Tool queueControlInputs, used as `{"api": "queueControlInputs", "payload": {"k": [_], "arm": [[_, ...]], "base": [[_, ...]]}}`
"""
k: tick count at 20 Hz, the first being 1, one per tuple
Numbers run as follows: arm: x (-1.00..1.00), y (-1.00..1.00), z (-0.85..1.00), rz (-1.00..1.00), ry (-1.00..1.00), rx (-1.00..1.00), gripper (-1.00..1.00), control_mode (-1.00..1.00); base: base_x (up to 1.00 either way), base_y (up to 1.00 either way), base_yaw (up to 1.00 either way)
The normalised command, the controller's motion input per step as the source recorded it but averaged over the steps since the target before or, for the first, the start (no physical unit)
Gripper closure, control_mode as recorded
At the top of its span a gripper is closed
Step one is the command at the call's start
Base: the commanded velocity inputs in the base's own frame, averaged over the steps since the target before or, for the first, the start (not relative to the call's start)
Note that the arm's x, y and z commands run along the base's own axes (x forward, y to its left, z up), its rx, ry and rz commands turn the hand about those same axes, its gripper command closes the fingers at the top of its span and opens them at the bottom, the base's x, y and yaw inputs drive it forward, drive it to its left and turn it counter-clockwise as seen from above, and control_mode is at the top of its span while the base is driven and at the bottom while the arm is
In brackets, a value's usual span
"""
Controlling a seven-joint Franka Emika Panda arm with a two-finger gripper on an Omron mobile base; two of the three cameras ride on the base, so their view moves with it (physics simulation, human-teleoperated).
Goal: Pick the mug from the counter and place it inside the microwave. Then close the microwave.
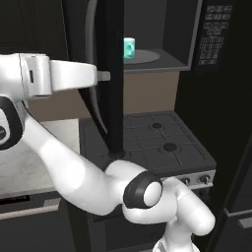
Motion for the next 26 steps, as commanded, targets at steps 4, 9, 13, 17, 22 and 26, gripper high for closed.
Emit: {"api": "queueControlInputs", "payload": {"k": [4, 9, 13, 17, 22, 26], "arm": [[0.00, -0.52, 0.02, 0.00, 0.00, 0.06, -1.00, -1.00], [0.00, -0.58, -0.04, 0.00, -0.01, 0.03, -1.00, -1.00], [0.04, -0.65, -0.29, 0.00, -0.02, 0.00, -1.00, -1.00], [0.28, -0.64, -0.14, 0.02, -0.02, 0.00, -1.00, -1.00], [0.37, -0.63, 0.00, 0.04, -0.03, 0.00, -1.00, -1.00], [0.48, -0.64, -0.04, 0.04, -0.01, 0.00, -1.00, -1.00]], "base": [[0.00, 0.00, 0.00], [0.00, 0.00, 0.00], [0.00, 0.00, 0.00], [0.00, 0.00, 0.00], [0.00, 0.00, 0.00], [0.00, 0.00, 0.00]]}}
